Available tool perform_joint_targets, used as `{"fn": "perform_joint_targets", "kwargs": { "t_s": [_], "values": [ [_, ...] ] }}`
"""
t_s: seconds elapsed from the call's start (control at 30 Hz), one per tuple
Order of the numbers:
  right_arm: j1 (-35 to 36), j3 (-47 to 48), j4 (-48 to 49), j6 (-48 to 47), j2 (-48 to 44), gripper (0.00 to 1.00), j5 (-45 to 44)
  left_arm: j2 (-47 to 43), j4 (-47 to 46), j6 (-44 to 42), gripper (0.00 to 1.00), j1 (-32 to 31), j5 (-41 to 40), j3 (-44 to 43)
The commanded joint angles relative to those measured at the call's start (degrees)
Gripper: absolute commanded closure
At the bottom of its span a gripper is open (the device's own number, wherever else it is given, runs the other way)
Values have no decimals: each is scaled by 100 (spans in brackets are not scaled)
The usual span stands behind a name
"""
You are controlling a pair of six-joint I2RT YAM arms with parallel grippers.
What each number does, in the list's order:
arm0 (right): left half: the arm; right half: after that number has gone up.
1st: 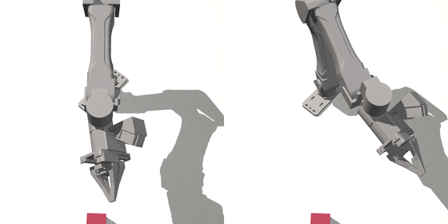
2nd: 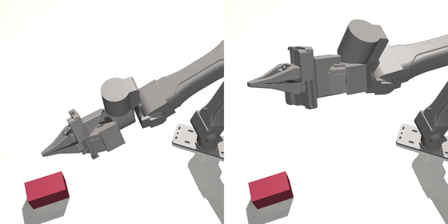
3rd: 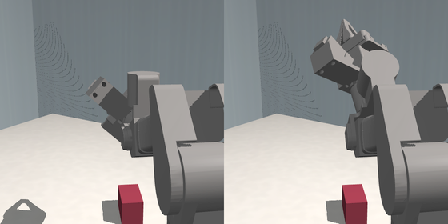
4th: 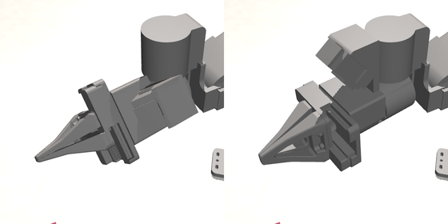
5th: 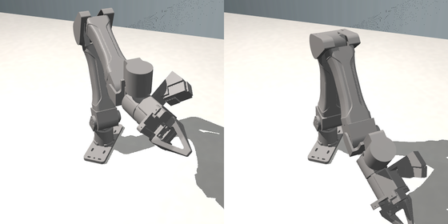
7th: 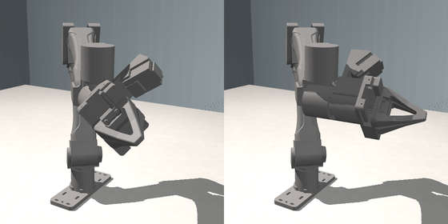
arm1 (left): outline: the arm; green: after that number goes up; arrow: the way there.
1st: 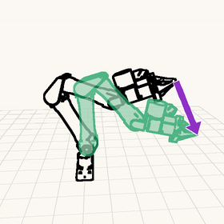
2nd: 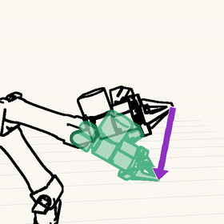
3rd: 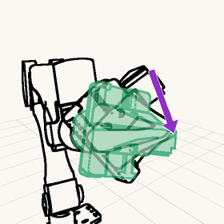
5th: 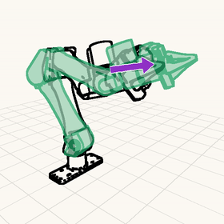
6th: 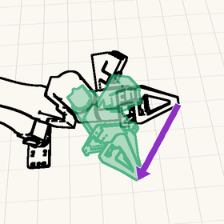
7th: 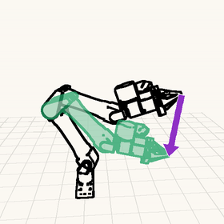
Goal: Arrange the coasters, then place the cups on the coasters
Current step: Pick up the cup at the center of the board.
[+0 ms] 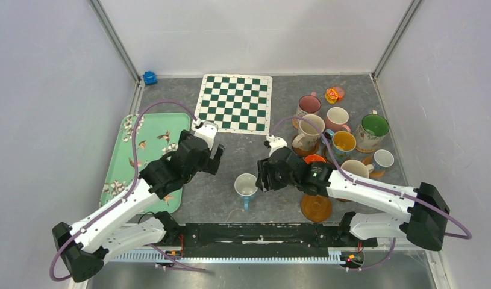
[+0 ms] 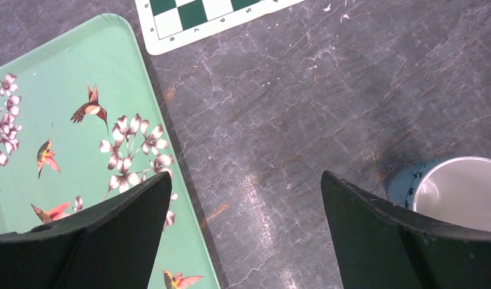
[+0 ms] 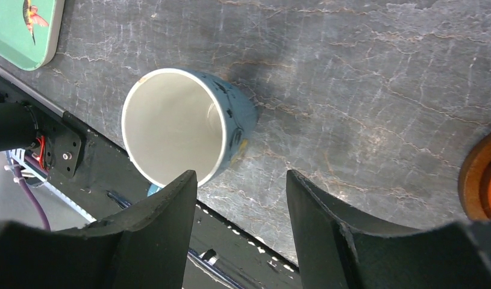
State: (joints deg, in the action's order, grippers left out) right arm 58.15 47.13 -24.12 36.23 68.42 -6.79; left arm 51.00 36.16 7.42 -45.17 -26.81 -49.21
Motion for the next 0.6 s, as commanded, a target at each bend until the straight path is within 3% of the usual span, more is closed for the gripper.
{"fn": "perform_joint_targets", "kwargs": {
  "t_s": [0.0, 0.37, 0.57],
  "values": [
    [190, 344, 226, 221, 181, 42, -273, 6, -21, -267, 0, 8, 9, 78],
    [363, 542, 378, 417, 717, 43, -203, -160, -13, -303, 0, 8, 0, 122],
    [386, 534, 193, 577, 887, 52, -293, -187, -21, -300, 0, 8, 35, 131]
  ]
}}
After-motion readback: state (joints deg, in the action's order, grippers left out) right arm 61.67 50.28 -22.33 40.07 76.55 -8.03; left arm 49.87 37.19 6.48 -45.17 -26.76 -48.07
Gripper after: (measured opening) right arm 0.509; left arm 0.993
